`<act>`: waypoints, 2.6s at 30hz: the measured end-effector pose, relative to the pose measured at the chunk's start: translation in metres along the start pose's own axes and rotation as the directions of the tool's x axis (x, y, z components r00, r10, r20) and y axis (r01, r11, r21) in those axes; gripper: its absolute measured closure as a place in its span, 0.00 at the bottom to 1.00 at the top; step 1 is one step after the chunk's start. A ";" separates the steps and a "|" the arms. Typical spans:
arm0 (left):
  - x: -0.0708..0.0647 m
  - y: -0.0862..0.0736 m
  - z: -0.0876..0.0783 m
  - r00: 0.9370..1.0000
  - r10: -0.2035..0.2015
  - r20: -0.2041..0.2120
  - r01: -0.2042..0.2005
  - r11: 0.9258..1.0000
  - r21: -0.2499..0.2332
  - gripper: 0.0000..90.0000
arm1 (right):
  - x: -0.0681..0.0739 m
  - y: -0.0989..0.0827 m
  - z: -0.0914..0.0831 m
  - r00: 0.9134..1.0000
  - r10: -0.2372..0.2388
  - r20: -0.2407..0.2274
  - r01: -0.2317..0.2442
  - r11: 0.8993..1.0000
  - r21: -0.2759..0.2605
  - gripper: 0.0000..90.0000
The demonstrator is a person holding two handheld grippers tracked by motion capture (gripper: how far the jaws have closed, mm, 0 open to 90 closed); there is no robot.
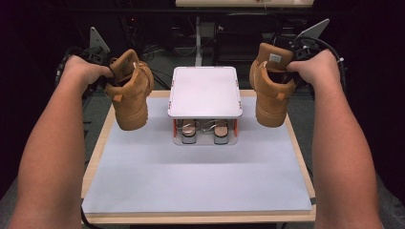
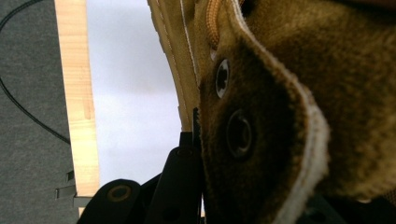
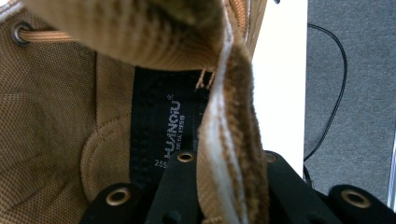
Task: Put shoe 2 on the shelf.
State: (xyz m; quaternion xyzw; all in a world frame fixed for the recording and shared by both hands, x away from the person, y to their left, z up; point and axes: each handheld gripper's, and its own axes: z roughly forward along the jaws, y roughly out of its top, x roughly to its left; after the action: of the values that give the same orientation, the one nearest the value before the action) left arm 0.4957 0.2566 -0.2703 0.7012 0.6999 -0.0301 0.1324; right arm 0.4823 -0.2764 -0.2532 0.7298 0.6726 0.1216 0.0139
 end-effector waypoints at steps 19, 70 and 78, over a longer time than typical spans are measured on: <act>-0.081 0.017 -0.019 0.999 0.040 0.012 -0.039 0.998 -0.044 0.96 | 0.076 0.009 -0.007 0.997 -0.039 -0.063 0.037 0.999 -0.020 0.95; -0.163 0.039 0.061 0.999 0.037 0.023 -0.035 0.996 -0.084 0.94 | 0.123 0.025 0.052 0.996 -0.038 -0.080 0.036 0.999 -0.023 0.93; -0.162 0.039 0.061 0.998 0.055 0.014 -0.054 0.995 -0.082 0.90 | 0.123 0.024 0.052 0.995 -0.070 -0.074 0.069 0.997 -0.024 0.89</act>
State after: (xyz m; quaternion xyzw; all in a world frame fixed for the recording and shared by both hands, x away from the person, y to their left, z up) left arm 0.5395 0.0854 -0.2865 0.7137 0.6802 -0.0034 0.1672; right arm 0.5244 -0.1497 -0.2794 0.7008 0.6963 0.1552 0.0007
